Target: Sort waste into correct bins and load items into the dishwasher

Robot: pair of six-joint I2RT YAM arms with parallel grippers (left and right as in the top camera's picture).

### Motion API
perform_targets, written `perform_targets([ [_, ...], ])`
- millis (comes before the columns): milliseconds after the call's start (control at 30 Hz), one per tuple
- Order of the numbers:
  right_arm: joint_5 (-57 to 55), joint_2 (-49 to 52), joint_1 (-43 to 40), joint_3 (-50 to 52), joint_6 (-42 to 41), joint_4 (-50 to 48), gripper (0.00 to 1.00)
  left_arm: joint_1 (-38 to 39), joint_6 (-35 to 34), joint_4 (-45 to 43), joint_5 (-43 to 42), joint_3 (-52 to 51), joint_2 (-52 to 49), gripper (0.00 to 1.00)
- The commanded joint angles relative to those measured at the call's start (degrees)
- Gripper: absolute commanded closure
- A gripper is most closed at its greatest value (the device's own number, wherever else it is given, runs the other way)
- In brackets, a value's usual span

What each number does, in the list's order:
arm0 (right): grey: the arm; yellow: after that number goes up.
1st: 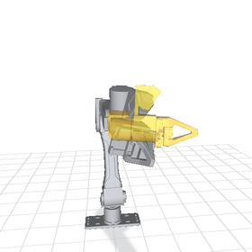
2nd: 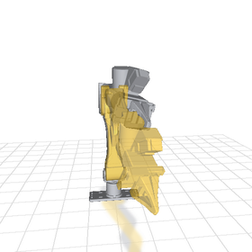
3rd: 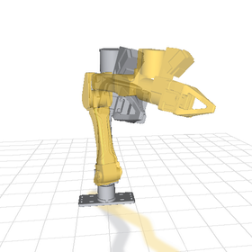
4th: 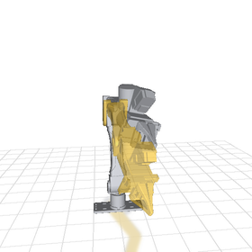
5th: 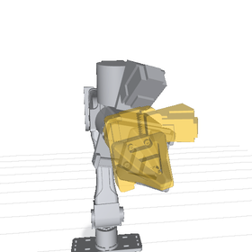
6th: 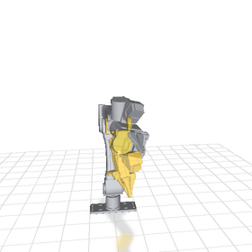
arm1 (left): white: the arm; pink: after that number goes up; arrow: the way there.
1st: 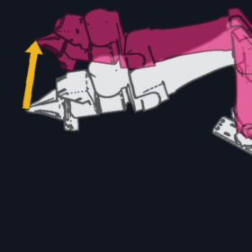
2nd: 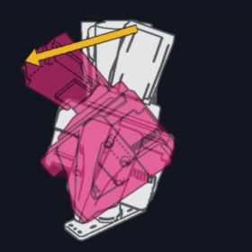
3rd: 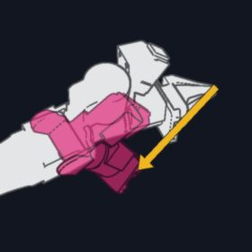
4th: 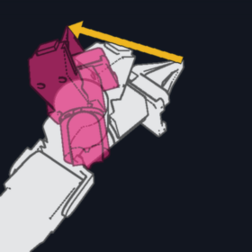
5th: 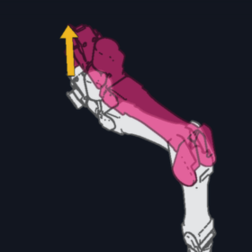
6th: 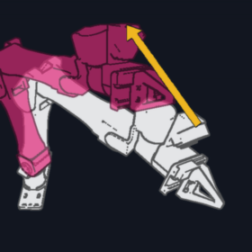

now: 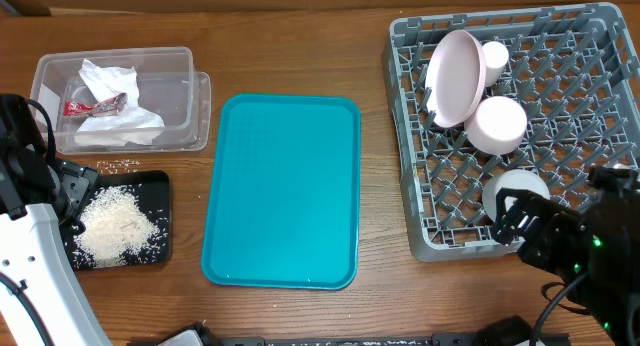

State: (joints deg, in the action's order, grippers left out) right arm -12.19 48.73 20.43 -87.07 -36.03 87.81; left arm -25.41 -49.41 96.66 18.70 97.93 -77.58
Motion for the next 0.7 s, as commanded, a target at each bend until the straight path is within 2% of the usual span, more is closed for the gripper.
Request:
perform_targets([
  [0,3.7,-6.4,-3.6,9.8,3.4,-7.9,0.00,-0.3,-0.8,0.1,0.8,0.5,0.0,0.00],
  [167,7.8,-15.9,-7.5,28.3,3.5,-22.2,0.00,-0.3,-0.8,0.1,0.8,0.5,0.0,0.00],
  [333,16.6,-24.7,-11.3,46.0,8.7,-40.1,0.00,-0.3,-0.8,0.1,0.8,0.5,0.0,0.00],
  [600,20.2,-36.9,-12.8,66.2,9.1,-64.2,0.00,-0.3,-0.8,0.1,0.8,0.5,0.0,0.00],
  [667,20.2,-39.2,-12.8,69.4,9.1,-67.5,0.00,-0.3,-0.8,0.1,0.8,0.5,0.0,0.00],
])
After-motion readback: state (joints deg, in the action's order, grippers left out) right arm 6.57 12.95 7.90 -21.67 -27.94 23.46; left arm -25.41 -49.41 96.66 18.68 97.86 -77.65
